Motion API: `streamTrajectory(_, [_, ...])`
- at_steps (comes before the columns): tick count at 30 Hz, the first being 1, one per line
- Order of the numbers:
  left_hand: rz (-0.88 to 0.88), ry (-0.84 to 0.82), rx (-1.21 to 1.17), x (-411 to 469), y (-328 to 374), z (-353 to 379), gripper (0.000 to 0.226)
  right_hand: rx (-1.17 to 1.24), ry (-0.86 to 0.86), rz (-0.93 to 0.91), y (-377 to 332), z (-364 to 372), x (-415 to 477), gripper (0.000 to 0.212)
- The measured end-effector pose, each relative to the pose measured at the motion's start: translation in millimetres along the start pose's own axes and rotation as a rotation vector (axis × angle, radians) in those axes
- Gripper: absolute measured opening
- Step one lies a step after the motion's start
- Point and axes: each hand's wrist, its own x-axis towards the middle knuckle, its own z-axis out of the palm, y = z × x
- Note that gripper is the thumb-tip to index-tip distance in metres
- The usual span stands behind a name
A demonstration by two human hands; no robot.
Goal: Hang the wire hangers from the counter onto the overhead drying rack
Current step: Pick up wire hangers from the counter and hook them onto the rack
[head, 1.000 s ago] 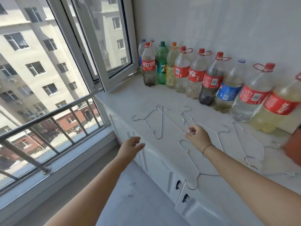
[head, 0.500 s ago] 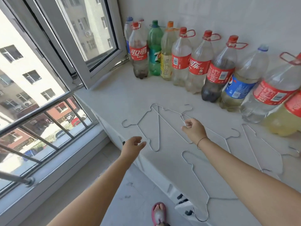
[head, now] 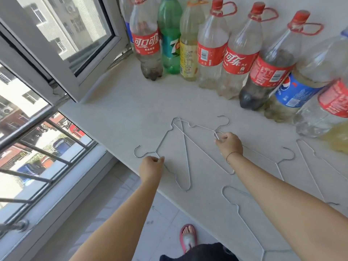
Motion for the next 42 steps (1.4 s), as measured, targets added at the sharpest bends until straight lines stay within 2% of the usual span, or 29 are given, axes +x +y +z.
streamTrajectory(2, [0.016, 0.002, 0.069, 3.0, 3.5, 0.8, 0.045, -0.037, 0.014, 0.037, 1.6, 4.3, 3.7, 0.022])
streamTrajectory(8, [-0.029, -0.006, 0.057, 10.2, 8.8, 2.2, 0.046, -0.037, 0.053, 0.07, 3.7, 12.3, 11.0, 0.018])
streamTrajectory(14, [-0.099, 0.011, -0.09, 15.2, 8.3, 2.0, 0.04, 0.032, 0.034, 0.094, 2.1, 13.9, 12.1, 0.013])
streamTrajectory(18, [-0.132, 0.001, -0.343, 15.0, 7.8, -2.5, 0.028, 0.208, 0.021, 0.067, -2.5, 9.5, 7.4, 0.007])
streamTrajectory(20, [-0.15, -0.027, -0.498, 13.1, 5.7, -5.1, 0.021, 0.391, -0.049, 0.063, -5.9, 6.3, 3.1, 0.01])
streamTrajectory(22, [-0.142, -0.053, -0.611, 9.4, 4.8, -9.2, 0.005, 0.525, -0.133, 0.041, -10.1, 1.8, -3.5, 0.016])
streamTrajectory(26, [-0.151, -0.109, -0.841, -9.1, 11.5, -23.4, 0.031, 0.661, -0.304, -0.029, -25.5, -12.5, -26.7, 0.008])
streamTrajectory(32, [-0.088, -0.165, -1.011, -58.6, 24.5, -46.3, 0.031, 0.918, -0.579, -0.039, -49.1, -34.3, -72.7, 0.018])
streamTrajectory(42, [0.157, -0.007, -1.128, -182.7, 23.1, -132.1, 0.023, 0.971, -0.929, -0.245, -95.2, -103.5, -183.0, 0.02])
